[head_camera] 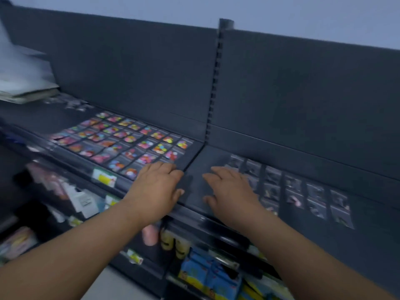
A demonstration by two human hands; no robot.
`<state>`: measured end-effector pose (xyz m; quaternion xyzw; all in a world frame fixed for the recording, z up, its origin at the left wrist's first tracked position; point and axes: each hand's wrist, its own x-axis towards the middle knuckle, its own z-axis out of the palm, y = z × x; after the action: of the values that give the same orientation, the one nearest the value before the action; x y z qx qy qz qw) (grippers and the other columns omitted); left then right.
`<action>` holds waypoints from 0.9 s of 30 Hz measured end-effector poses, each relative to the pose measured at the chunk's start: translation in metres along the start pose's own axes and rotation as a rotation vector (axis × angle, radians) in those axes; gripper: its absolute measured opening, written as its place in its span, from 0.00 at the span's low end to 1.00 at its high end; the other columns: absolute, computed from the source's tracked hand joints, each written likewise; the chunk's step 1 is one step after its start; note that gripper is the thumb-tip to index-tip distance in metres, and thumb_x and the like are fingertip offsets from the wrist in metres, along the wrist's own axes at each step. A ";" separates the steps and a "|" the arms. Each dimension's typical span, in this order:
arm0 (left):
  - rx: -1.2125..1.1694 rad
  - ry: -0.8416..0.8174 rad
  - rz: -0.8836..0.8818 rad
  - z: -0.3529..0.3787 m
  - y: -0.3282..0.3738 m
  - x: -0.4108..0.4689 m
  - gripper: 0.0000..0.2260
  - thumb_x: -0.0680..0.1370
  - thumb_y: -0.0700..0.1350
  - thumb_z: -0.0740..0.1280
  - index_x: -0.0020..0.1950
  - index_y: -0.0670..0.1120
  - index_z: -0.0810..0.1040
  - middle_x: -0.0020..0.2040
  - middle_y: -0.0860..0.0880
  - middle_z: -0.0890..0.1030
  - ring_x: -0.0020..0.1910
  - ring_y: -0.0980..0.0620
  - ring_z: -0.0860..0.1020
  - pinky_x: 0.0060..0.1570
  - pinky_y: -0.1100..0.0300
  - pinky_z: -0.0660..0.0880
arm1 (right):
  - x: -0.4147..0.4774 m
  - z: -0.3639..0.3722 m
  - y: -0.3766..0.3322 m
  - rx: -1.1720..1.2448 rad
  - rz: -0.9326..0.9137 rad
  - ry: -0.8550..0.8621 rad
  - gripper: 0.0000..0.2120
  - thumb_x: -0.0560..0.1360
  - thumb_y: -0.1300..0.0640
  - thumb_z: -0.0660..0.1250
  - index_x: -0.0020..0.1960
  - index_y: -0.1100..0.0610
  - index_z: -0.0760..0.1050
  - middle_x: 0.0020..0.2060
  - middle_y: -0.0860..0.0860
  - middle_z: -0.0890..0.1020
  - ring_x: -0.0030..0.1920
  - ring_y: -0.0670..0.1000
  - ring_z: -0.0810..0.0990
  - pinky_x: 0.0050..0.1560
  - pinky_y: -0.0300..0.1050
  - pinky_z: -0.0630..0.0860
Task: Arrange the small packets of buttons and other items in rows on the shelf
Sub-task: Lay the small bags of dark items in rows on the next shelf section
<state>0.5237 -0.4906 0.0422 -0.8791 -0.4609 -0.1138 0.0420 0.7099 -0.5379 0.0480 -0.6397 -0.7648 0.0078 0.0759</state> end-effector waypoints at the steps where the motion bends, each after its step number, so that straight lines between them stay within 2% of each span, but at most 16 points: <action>1: 0.009 0.010 -0.018 -0.007 -0.017 -0.010 0.22 0.78 0.56 0.60 0.70 0.51 0.68 0.67 0.50 0.70 0.66 0.48 0.67 0.64 0.54 0.61 | 0.008 -0.001 -0.018 0.006 -0.010 -0.002 0.27 0.79 0.47 0.59 0.75 0.49 0.56 0.76 0.50 0.55 0.75 0.52 0.52 0.73 0.50 0.48; 7: 0.057 0.035 -0.141 -0.042 -0.137 -0.081 0.21 0.77 0.56 0.62 0.68 0.50 0.70 0.66 0.49 0.72 0.66 0.47 0.69 0.64 0.53 0.64 | 0.057 0.003 -0.151 0.025 -0.119 0.001 0.25 0.78 0.46 0.59 0.74 0.49 0.59 0.74 0.50 0.59 0.74 0.52 0.56 0.72 0.49 0.52; 16: 0.124 0.012 -0.260 -0.081 -0.278 -0.158 0.22 0.78 0.58 0.60 0.69 0.51 0.69 0.66 0.51 0.72 0.66 0.49 0.69 0.64 0.54 0.65 | 0.122 0.016 -0.300 0.038 -0.189 -0.015 0.23 0.79 0.45 0.59 0.71 0.52 0.63 0.69 0.50 0.67 0.70 0.54 0.63 0.70 0.50 0.59; 21: 0.093 0.041 -0.341 -0.090 -0.335 -0.167 0.22 0.78 0.57 0.60 0.70 0.52 0.69 0.65 0.53 0.74 0.64 0.49 0.71 0.64 0.54 0.67 | 0.168 0.017 -0.343 0.081 -0.224 -0.018 0.22 0.78 0.45 0.59 0.69 0.52 0.65 0.65 0.49 0.71 0.65 0.52 0.68 0.67 0.50 0.64; 27: 0.067 0.026 -0.401 -0.084 -0.393 -0.138 0.22 0.78 0.58 0.60 0.70 0.52 0.67 0.66 0.52 0.73 0.63 0.49 0.71 0.63 0.54 0.68 | 0.248 0.030 -0.361 0.056 -0.252 0.017 0.21 0.77 0.45 0.60 0.67 0.53 0.68 0.63 0.51 0.73 0.63 0.54 0.71 0.63 0.50 0.68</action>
<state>0.1124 -0.3917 0.0782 -0.7665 -0.6295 -0.1157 0.0538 0.3109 -0.3581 0.0842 -0.5363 -0.8379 0.0141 0.1005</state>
